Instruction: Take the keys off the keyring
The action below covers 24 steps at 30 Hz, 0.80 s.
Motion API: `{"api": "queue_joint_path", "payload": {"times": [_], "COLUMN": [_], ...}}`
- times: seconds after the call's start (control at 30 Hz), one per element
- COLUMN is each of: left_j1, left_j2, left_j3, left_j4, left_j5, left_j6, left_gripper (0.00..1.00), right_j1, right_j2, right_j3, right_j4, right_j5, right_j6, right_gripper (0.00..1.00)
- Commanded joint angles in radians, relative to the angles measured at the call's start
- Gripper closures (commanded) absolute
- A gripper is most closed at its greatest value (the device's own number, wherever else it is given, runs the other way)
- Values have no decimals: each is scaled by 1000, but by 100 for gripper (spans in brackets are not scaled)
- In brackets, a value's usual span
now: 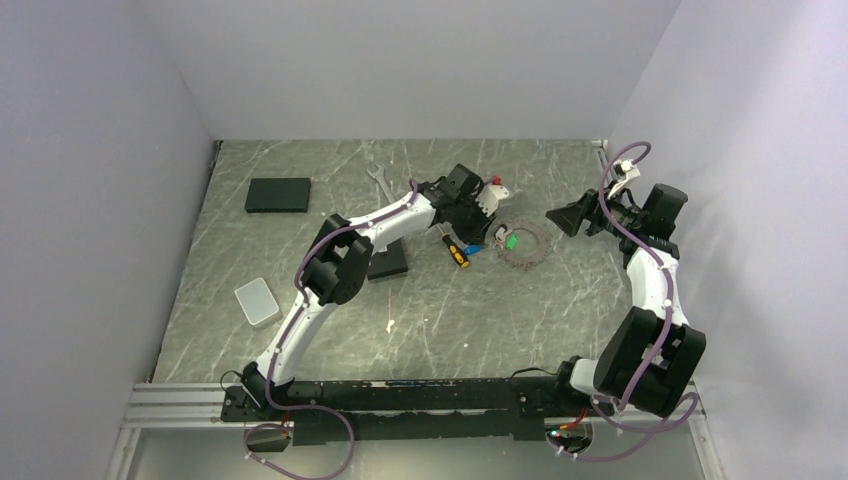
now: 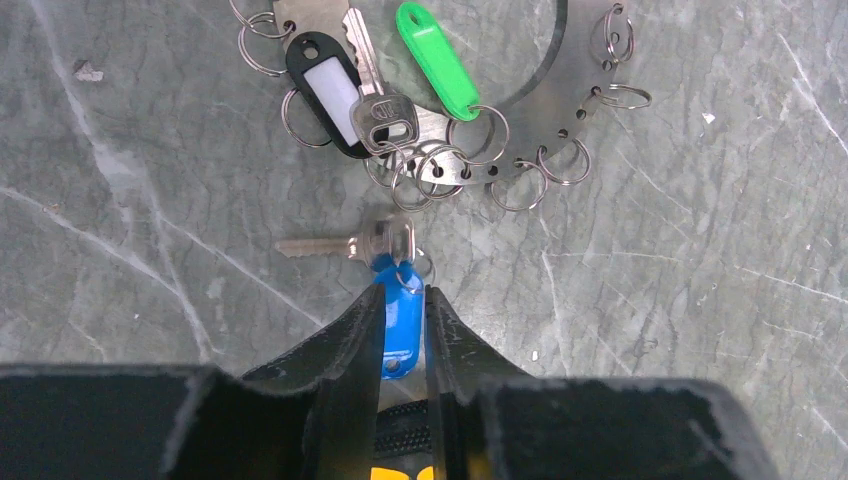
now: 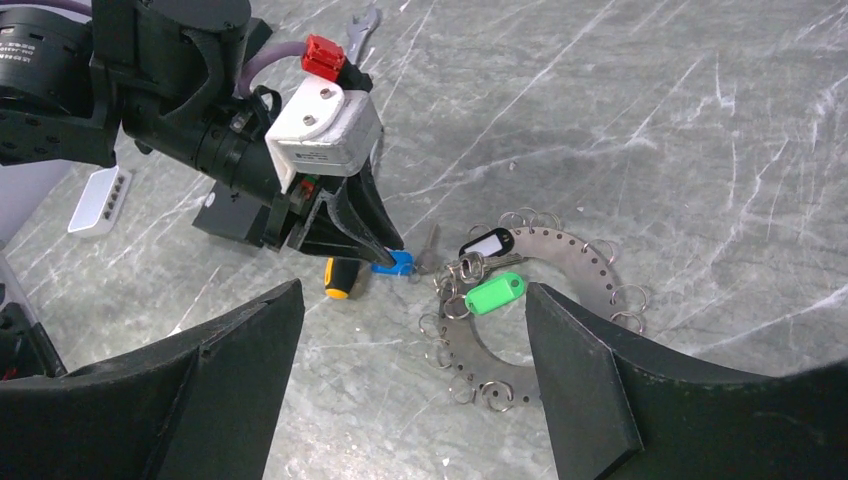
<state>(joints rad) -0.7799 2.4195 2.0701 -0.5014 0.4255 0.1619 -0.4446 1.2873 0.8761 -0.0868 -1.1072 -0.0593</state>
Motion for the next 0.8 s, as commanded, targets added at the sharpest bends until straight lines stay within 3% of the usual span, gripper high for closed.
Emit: {"api": "queue_joint_path", "payload": {"times": [0.0,0.3,0.5,0.77], "left_j1": [-7,12,112,401], "left_j2": [-34,-153,-272,-407], "left_j3": [40,21,8,-7], "left_j4": [-23,-100,-203,-263], "left_j5": [20,26,36,116], "left_j6": [-14,-3,25,-47], "left_gripper": [72,41,4,1], "right_j1": [-8,-7,-5,42], "right_j2": [-28,-19,-18,22], "right_j3": [17,18,18,58], "right_j4": [36,25,30,-44], "right_j5": [-28,-34,-30,32], "right_j6": [-7,-20,-21,-94], "right_gripper": [14,6,0,0]}}
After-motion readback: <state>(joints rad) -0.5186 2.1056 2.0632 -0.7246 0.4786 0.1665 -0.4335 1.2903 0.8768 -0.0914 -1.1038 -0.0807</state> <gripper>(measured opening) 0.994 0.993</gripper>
